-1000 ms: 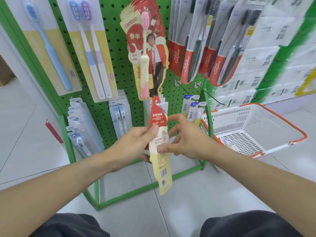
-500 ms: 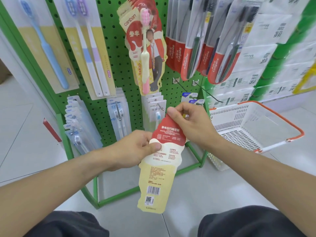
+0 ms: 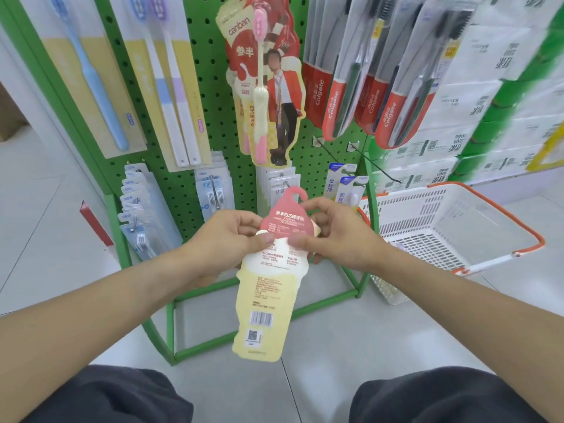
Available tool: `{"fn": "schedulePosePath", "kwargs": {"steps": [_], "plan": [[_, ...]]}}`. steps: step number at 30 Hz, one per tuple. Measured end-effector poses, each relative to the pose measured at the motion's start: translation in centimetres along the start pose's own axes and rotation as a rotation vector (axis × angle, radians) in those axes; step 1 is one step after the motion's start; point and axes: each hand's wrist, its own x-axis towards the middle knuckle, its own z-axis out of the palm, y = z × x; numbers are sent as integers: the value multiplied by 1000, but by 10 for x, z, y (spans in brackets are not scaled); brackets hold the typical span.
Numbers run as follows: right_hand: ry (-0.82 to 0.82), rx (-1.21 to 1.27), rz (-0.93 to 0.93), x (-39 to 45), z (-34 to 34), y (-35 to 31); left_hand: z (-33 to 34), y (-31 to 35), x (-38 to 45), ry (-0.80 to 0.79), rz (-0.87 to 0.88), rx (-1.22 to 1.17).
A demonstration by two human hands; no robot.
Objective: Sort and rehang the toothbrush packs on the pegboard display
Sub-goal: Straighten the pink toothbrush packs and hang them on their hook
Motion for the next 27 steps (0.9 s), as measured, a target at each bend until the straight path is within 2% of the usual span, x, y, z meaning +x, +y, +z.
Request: {"fn": "schedulePosePath", "kwargs": {"steps": [9,14,17,21,24,27], "plan": [[-95,-128,39,-8,8,-4,0,-3,2,22,-53,-46],[-23,-243,58,-8,23,-2,5,-6,3,-16,-101,-50],[74,-153,94,-5,26,2,10,-9,2,-31,-136,-44],[120,25,124,-5,26,2,9,-10,5,26,-149,-62],[48,200,288,-7,32,2,5,-13,9,159,-154,-105],[-166,224,456,-10,33,6,4,-21,11,255,-195,-133]]}}
